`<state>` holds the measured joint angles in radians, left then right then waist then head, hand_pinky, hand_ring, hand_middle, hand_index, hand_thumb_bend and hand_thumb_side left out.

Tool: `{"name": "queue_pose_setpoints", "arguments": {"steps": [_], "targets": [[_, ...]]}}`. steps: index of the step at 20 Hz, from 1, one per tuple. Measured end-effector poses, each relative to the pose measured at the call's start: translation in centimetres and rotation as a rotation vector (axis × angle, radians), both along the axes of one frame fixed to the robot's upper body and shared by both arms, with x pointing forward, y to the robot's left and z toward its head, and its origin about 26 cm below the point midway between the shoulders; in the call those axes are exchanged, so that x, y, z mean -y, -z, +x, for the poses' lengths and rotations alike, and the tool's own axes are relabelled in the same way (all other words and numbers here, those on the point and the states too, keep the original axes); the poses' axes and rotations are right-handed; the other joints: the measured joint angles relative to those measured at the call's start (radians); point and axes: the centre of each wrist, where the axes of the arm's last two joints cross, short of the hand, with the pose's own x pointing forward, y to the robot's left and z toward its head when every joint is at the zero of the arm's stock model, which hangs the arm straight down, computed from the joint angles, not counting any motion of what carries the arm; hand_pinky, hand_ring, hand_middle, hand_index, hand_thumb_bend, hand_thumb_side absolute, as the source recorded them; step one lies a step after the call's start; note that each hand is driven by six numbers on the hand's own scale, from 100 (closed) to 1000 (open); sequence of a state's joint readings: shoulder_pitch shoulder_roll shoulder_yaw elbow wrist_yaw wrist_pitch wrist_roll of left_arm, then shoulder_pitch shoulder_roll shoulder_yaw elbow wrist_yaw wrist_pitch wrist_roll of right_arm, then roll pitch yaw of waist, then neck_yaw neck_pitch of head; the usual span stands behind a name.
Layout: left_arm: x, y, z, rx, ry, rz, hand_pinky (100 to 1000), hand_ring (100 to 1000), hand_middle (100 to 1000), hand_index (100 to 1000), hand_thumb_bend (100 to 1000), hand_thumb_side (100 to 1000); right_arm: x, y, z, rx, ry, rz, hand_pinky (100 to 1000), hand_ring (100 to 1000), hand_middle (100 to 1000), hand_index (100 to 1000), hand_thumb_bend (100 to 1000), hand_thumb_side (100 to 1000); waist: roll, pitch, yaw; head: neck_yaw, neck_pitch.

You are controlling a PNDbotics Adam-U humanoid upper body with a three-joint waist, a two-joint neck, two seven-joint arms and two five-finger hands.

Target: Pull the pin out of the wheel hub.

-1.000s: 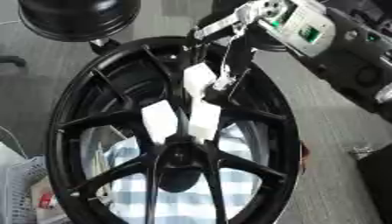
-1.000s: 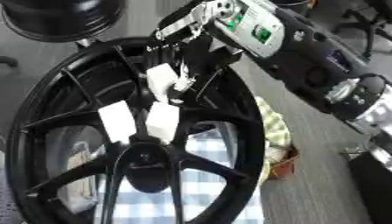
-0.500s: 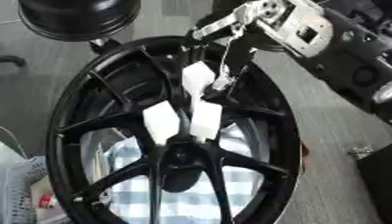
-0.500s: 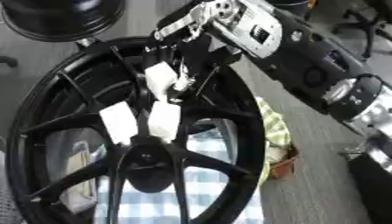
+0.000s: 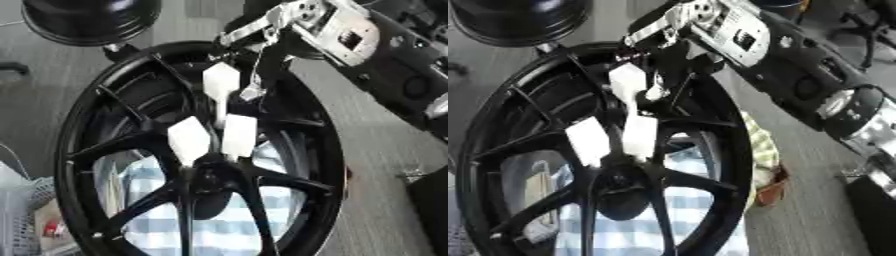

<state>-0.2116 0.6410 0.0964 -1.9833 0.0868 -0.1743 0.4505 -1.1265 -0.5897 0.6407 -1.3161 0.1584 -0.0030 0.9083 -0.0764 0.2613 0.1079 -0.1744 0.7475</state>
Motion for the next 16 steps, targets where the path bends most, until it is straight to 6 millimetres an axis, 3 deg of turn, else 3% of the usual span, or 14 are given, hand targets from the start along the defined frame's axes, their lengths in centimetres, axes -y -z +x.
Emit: {"name": "queue_pose_setpoints", "arguments": {"steps": [5, 12, 16], "targets": [[0.0, 0.0, 0.0, 0.000, -0.001, -0.001, 771, 876, 734, 881, 307, 738, -0.1, -0.1, 0.0, -0.011, -0.001, 0.015, 826, 741, 488, 562, 101, 100, -0.001, 0.000, 0.000, 0.000, 0.000], [-0.1, 0.0, 0.0, 0.000, -0.007, -0.004, 772, 877, 735, 881, 308, 736, -0.2, -2.0, -0.3, -0.009, 0.015, 0.068, 814, 707, 407, 483, 100, 100, -0.002, -0.002, -0.004, 0.003, -0.001], [-0.2, 0.1, -0.1, -0.003, -0.012, -0.005, 773, 877, 735, 881, 310, 734, -0.4, -2.8, -0.7, -0.010, 0.018, 0.089, 804, 692, 383, 459, 165, 100, -0.002, -0.005, -0.008, 0.004, -0.002]]}}
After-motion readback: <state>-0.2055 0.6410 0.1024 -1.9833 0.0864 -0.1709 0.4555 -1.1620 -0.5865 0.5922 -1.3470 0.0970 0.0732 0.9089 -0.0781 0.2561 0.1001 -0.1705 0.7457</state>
